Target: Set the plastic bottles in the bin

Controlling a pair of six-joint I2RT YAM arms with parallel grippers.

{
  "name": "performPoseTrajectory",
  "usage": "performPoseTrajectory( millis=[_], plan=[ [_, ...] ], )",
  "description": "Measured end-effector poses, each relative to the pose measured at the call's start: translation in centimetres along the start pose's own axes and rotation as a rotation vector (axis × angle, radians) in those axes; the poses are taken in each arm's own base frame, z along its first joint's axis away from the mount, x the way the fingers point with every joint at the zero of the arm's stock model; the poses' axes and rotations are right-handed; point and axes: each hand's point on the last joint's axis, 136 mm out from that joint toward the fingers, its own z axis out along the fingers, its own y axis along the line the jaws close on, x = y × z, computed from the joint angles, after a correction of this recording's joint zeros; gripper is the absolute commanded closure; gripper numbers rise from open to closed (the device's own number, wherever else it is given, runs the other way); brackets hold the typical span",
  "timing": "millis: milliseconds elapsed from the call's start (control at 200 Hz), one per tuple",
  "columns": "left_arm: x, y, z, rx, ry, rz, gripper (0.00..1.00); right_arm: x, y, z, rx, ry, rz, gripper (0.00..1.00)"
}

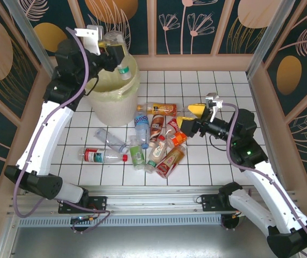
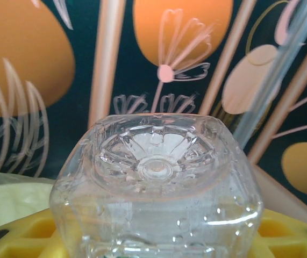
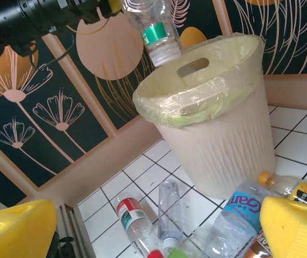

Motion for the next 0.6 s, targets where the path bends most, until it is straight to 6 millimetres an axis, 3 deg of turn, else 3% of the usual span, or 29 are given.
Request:
performPoseTrajectory(
  millis=[90, 225, 440, 601],
  plan=[
    [0.0, 1.6, 0.6, -0.045, 0.015, 0.007, 0.53, 0.2, -0.3, 0.2, 0.007, 0.007, 0.007, 0.03],
    [1.7, 4.5, 2.4, -0.104, 0.082, 0.005, 0.53, 0.3, -0.6, 0.3, 0.018, 0.011, 0.012, 0.03],
    [6.5, 9.2, 4.8, -0.239, 0.224, 0.040, 0.53, 0.3, -1.0, 0.3, 0.040, 0.007, 0.009, 0.03],
    [10.1, 11.4, 6.2, -0.301, 0.326, 0.070, 0.53, 0.6, -1.4, 0.3, 0.057, 0.008, 0.013, 0.03]
  ],
)
